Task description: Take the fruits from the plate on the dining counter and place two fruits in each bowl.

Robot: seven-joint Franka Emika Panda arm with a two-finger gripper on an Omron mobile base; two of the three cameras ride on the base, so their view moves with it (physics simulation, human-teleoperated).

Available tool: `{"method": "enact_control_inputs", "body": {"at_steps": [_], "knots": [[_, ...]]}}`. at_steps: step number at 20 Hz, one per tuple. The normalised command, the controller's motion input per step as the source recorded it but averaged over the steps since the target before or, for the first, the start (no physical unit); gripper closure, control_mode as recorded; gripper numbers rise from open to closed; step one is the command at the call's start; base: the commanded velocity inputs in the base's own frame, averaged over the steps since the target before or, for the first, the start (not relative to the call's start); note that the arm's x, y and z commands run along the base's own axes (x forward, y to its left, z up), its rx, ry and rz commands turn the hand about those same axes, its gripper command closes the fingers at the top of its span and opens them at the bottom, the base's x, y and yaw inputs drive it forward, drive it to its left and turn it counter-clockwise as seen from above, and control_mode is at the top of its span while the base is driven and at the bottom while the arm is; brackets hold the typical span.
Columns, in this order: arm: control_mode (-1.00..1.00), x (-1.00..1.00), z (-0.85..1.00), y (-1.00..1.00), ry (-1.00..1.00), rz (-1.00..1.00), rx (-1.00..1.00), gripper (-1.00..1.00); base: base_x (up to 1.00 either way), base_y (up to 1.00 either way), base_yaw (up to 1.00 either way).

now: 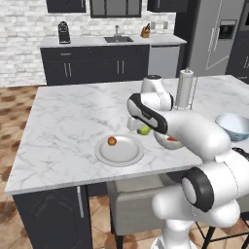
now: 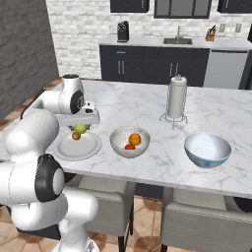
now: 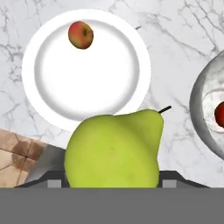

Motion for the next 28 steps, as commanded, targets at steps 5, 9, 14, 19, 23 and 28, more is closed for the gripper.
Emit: {"method": "enact_control_inputs", "body": {"at_steps": [5,9,14,19,23,28], "knots": [[-1.0,-0.23,0.23,-0.58,0.0,-0.24,0.0,1.0,0.0,0.0,0.0],[-1.0,-0.01,0.22,-0.83,-0.01,-0.31,-0.08,1.0,0.0,0.0,0.0],[-1.0,0.01,0.16,-0.91,0.0,-0.31,-0.09,1.0,0.0,0.0,0.0],[-1.0,0.0,0.01,-0.99,-0.06,-0.24,-0.01,1.0,0.0,0.0,0.0],[-1.0,0.04,0.0,-1.0,-0.05,-0.16,0.0,1.0,0.0,0.0,0.0],[-1.0,0.08,0.0,-1.0,-0.03,-0.11,0.0,1.0,0.0,0.0,0.0]]}}
